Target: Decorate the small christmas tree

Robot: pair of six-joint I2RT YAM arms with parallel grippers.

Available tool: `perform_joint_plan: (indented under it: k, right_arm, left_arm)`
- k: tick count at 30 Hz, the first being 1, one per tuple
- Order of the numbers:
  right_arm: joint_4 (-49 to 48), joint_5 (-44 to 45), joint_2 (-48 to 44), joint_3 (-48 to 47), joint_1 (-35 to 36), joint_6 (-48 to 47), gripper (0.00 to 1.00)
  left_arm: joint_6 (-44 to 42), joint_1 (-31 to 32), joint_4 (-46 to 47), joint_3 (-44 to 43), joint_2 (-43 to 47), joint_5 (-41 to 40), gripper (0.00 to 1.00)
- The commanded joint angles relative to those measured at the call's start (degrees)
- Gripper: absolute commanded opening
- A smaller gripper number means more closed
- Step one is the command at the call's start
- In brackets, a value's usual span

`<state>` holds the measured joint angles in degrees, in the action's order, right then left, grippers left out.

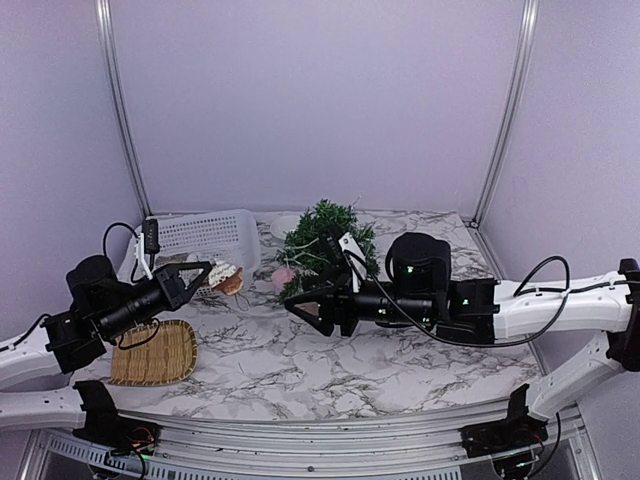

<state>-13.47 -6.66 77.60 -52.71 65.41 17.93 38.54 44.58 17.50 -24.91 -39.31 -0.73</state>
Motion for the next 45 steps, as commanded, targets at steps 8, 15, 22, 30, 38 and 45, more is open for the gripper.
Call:
perform_joint_plan:
  k: [8,15,22,30,38,45]
  right_arm:
    - [-9.97,2.00,-0.28,2.67,0.42,9.49,0.71]
    - [-15.81,0.94,1.00,6.29,-1.00,17.13,0.68]
    - [-19.36,0.38,2.11,8.54,-2.21,21.93,0.62]
    - [-24.46,-1.54,1.74,11.00,-2.22,23.46,0.48]
    - [-21.18,-1.39,-0.59,11.83,-3.27,21.33,0.00]
    - [-0.83,-1.49,-8.26,9.84,-5.22,9.48,0.00]
  left_arm:
    - [-8.12,11.22,11.49,-3.20,-9.89,-5.14,0.00]
    - [-12.48,15.90,17.10,-4.94,-15.76,-8.40,0.00]
    - [-14.87,18.15,20.98,-6.57,-20.70,-9.37,0.00]
    - [-17.52,20.20,22.30,-8.93,-25.57,-10.24,0.00]
    - [-19.66,20.81,22.26,-9.66,-26.91,-9.50,0.00]
    - [-26.76,18.52,-0.01,-12.50,-19.53,-4.46,0.52]
